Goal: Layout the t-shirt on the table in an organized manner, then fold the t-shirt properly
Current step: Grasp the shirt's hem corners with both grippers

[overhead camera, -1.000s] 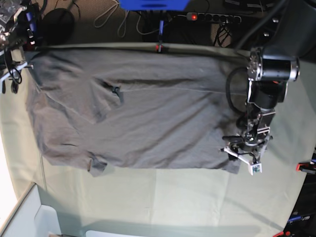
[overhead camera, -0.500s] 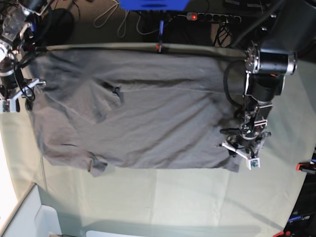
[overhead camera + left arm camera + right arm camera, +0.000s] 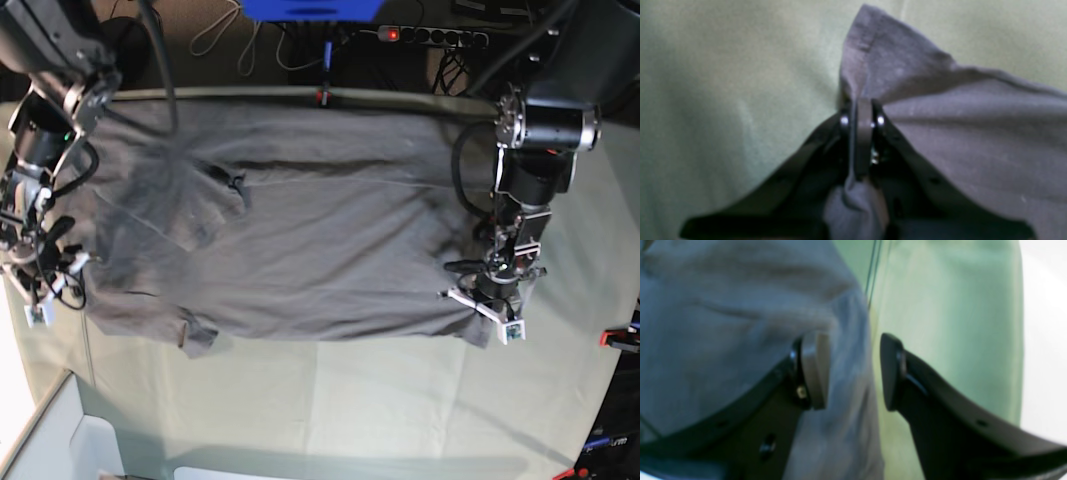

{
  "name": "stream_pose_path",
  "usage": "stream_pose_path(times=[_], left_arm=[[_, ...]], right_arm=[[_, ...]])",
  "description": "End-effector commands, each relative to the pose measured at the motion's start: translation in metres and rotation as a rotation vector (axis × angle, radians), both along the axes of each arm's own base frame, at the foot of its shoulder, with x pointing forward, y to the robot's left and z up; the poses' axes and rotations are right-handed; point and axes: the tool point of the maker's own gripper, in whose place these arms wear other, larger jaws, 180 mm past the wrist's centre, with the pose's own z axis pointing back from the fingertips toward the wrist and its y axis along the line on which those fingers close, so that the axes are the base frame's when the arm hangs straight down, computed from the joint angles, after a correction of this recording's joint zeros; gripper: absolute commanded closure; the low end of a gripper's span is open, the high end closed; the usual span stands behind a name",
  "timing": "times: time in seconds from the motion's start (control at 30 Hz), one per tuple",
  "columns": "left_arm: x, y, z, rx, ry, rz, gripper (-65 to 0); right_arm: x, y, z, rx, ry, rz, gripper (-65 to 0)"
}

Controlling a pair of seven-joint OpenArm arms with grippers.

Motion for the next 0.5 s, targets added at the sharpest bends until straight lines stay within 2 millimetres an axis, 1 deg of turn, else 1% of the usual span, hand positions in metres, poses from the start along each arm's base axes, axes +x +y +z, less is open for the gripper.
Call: stream_pose_path(times=[0.0, 0.13, 0.23, 0.27, 0.33, 0.37, 0.43, 0.47], left_arm=[[0.006, 0.004, 0.006, 0.002, 0.002, 0.008, 0.0], [0.006, 0.003, 0.006, 0.005, 0.002, 0.004, 0.0], [0.006, 0.002, 0.006, 0.004, 0.003, 0.002, 0.0], [0.007, -0.002, 0.005, -0.001, 0.003, -0.002, 0.0], [0.005, -0.004, 0.003, 0.000, 0.006, -0.006, 0.0], [0.003, -0.005, 0.001, -0.001, 0.010, -0.007, 0.0], [0.002, -0.005, 0.001, 0.000, 0.010, -0.007, 0.0], [0.002, -0.005, 0.001, 0.001, 0.010, -0.008, 0.0]], right_arm=[[0.015, -0.008, 0.021, -0.004, -0.066, -0.009, -25.6], [0.023, -0.008, 0.021, 0.019, -0.066, -0.010, -25.6], [0.022, -0.006, 0.019, 0.027, -0.064, -0.009, -25.7], [0.022, -0.006, 0.018, 0.028, -0.071, -0.007, -25.7], [0.023, -0.001, 0.015, 0.050, -0.098, -0.004, -25.7], [0.024, -0.003, 0.013, 0.048, -0.118, -0.023, -25.7], [0.024, -0.014, 0.014, 0.040, -0.160, -0.053, -25.7], [0.022, -0.018, 0.011, 0.048, -0.168, -0.061, -25.7]])
